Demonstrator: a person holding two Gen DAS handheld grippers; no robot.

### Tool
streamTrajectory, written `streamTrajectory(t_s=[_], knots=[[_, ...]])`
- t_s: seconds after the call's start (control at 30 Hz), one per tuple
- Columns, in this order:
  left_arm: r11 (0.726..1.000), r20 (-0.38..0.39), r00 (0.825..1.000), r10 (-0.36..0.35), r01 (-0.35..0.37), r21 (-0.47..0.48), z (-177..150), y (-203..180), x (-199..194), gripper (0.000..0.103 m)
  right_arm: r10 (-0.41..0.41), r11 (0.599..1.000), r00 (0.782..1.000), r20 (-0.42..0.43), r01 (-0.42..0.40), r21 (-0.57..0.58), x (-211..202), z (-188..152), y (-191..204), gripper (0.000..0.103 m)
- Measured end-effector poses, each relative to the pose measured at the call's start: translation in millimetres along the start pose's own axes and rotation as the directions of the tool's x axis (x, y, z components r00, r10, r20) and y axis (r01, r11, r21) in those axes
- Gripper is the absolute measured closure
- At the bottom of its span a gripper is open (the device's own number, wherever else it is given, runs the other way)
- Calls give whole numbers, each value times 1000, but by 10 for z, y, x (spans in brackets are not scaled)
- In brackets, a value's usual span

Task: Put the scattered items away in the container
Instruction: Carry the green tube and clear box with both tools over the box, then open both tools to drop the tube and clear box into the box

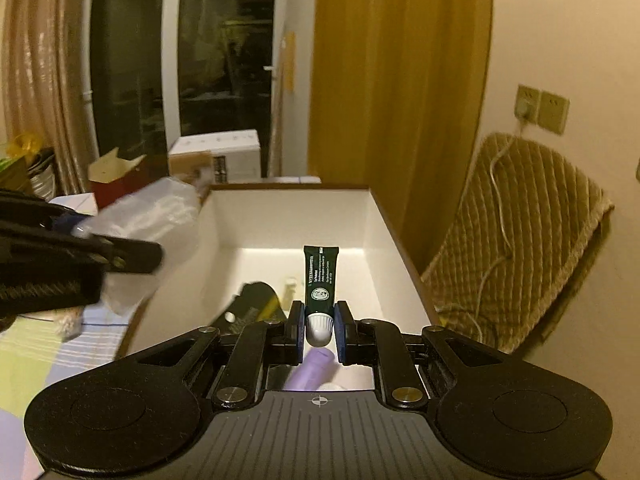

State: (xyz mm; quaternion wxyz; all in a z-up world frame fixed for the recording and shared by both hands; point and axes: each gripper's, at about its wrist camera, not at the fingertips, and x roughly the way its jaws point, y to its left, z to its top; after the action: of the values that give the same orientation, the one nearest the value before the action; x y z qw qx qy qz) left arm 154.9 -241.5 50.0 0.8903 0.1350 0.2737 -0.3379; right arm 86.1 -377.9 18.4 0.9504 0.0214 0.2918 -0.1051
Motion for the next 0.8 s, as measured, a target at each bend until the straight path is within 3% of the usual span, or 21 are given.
streamTrajectory(t_s=[0.17, 0.33, 0.37, 0.4, 0.8], knots=[[999, -50, 998, -37, 38, 26, -14, -211, 397, 78, 6, 999, 1000, -24, -5, 35, 33, -43, -108, 86], [999, -61, 998, -19, 21, 38, -99, -300, 580, 74, 12, 998, 999, -36, -10, 55, 166, -33, -145, 86], [999, -54, 998, -16, 18, 34, -100, -292, 582, 59, 12, 998, 999, -37, -10, 57, 183, -35, -149, 86], [999, -44, 999, -16, 18, 29, -101, -278, 565, 55, 12, 998, 999, -40, -10, 59, 209, -32, -158, 86], [999, -28, 998, 51, -52, -17, -183, 33, 280, 55, 2, 999, 999, -53, 0, 42, 308, -34, -122, 85]])
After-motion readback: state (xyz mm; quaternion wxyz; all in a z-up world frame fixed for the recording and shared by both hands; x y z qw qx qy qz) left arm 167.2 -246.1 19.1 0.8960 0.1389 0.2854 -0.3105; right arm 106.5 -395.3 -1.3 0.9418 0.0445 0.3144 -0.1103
